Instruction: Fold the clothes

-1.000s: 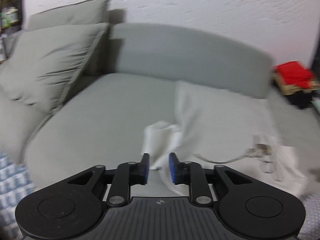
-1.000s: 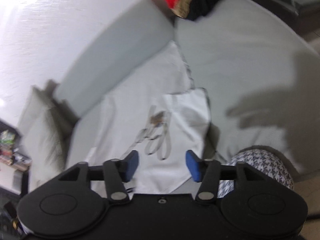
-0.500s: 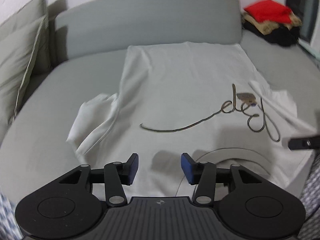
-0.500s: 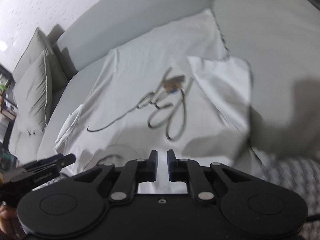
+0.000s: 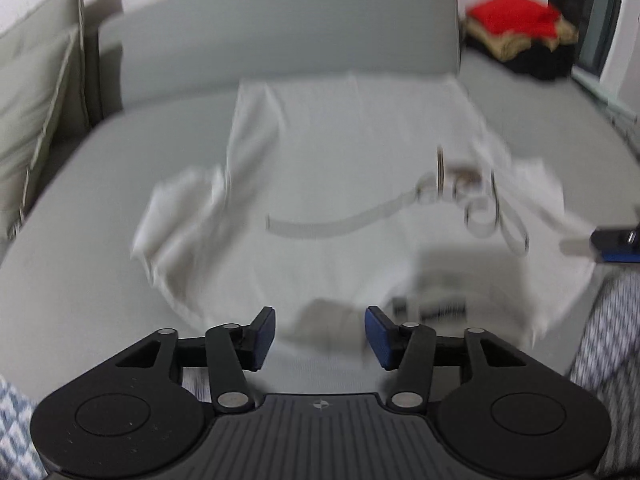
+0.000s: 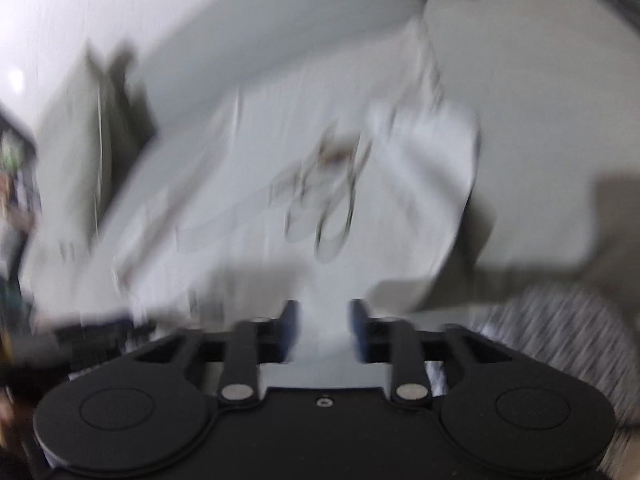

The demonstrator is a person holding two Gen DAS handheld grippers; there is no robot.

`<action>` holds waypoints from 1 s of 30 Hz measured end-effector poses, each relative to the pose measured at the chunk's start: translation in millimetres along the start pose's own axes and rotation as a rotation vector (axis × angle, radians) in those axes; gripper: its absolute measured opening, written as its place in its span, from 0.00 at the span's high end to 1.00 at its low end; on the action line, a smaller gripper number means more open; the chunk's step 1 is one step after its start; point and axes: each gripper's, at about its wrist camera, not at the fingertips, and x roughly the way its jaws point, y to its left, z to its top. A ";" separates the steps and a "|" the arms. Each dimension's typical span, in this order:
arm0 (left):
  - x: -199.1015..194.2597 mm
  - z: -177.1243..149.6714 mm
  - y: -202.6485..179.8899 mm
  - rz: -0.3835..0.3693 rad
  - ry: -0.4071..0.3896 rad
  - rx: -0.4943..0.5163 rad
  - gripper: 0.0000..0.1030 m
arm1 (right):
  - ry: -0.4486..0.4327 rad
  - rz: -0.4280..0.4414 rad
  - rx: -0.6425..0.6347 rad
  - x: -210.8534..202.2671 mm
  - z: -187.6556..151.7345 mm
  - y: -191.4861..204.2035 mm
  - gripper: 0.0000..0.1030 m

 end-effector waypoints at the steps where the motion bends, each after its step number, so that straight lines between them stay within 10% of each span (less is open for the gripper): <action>1: 3.9 7.0 -0.5 -0.005 -0.008 -0.011 0.40 | -0.041 -0.003 0.037 -2.3 9.6 -9.6 0.40; 11: 30.9 17.1 -11.2 -0.023 0.089 -0.100 0.31 | -0.117 -0.026 0.443 40.0 67.3 -123.3 0.62; 20: 27.3 10.2 -10.0 -0.004 0.108 -0.097 0.29 | -0.066 -0.040 0.312 96.2 89.8 -117.9 0.69; 26: 19.9 6.4 -11.0 0.002 0.090 -0.071 0.29 | -0.172 0.023 0.404 80.9 82.8 -123.2 0.92; 30: 19.7 4.1 -11.5 -0.013 0.093 -0.076 0.29 | -0.301 -0.151 0.313 39.8 75.5 -104.9 0.95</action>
